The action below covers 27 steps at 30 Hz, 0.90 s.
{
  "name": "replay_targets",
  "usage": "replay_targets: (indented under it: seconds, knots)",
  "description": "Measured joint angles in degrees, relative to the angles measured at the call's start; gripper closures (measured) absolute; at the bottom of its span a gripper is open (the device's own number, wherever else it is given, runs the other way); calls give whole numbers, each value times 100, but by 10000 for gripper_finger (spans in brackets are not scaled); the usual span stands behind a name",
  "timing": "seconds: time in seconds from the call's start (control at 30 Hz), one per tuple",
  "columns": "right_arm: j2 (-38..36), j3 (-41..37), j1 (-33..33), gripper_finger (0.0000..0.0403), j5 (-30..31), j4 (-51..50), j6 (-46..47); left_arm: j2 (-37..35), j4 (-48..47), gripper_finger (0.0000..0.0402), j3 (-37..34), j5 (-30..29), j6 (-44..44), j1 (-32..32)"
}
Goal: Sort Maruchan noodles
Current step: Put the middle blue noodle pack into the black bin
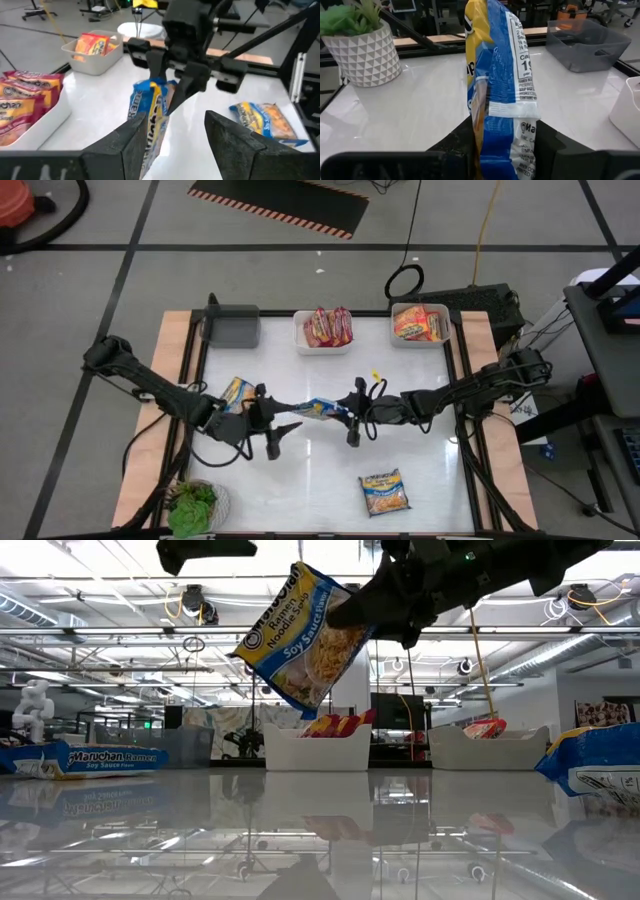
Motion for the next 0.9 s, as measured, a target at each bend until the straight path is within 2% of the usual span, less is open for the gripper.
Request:
replay_targets:
  seconds: [0.2,0.33,0.43,0.63,0.8,0.9]
  knots:
    - [0,0,2,296,-310,165,17,334,-259,197,-4,-13,-96,199]
    - [2,0,-2,296,-466,254,-65,428,-241,197,-4,584,-190,305]
    - [2,0,1,296,-721,380,-335,417,-150,197,-4,663,-263,311]
    - [4,-9,55,296,-808,420,-579,427,109,197,-4,1027,-125,311]
    - [4,-11,52,296,-842,396,-585,470,200,196,-4,1069,-74,315]
    - [4,-11,52,296,-844,384,-600,485,200,181,-4,1098,-9,293]
